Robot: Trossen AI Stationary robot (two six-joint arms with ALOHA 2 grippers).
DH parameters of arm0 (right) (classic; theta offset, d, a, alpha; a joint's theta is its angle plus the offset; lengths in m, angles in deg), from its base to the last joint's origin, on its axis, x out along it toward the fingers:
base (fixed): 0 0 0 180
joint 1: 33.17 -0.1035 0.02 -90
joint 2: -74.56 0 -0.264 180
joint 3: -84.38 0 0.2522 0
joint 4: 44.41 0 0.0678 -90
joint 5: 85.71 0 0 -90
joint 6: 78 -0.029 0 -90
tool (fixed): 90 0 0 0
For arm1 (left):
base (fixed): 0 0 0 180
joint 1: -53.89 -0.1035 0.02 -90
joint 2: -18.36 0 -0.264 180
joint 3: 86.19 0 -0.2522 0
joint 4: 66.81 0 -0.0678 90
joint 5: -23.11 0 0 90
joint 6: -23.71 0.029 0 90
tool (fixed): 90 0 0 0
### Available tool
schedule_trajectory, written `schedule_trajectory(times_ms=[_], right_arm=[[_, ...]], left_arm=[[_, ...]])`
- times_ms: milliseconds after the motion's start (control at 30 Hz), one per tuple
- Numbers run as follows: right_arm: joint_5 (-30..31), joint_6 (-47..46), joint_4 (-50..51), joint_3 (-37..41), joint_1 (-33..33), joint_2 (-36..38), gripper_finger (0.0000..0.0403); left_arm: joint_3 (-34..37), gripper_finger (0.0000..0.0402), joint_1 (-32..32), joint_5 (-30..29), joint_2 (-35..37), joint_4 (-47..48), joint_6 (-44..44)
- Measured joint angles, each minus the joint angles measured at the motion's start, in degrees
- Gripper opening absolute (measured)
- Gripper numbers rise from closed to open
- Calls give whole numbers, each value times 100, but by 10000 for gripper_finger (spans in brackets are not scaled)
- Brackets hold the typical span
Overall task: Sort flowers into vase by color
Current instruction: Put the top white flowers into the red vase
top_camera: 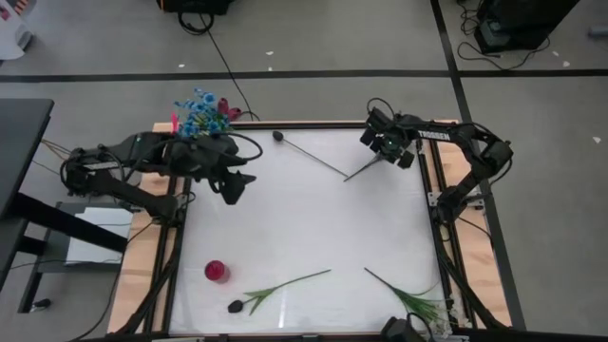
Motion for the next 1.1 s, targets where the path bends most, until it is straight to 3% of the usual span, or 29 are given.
schedule_trajectory(times_ms=[300, 567, 733, 867, 1000, 1100], right_arm=[[81, -113, -549, 617, 113, 41, 142], [86, 383, -808, 689, -71, 116, 15], [-228, 341, -969, 721, -433, 535, 22], [-87, 561, -1325, 716, -868, 1110, 10], [-37, 1058, -2056, 711, -1442, 1757, 10], [165, 1521, -2793, 711, -1937, 2181, 11]], left_arm=[[0, 281, -25, 3, 85, 227, 190], [0, 281, -210, -31, 127, 214, 590], [0, 281, -505, 634, 124, 214, 660], [0, 281, -689, 682, 123, 212, 900], [0, 281, -893, 726, 122, 192, 1086], [0, 281, -1045, 1235, 88, -88, 1241]])
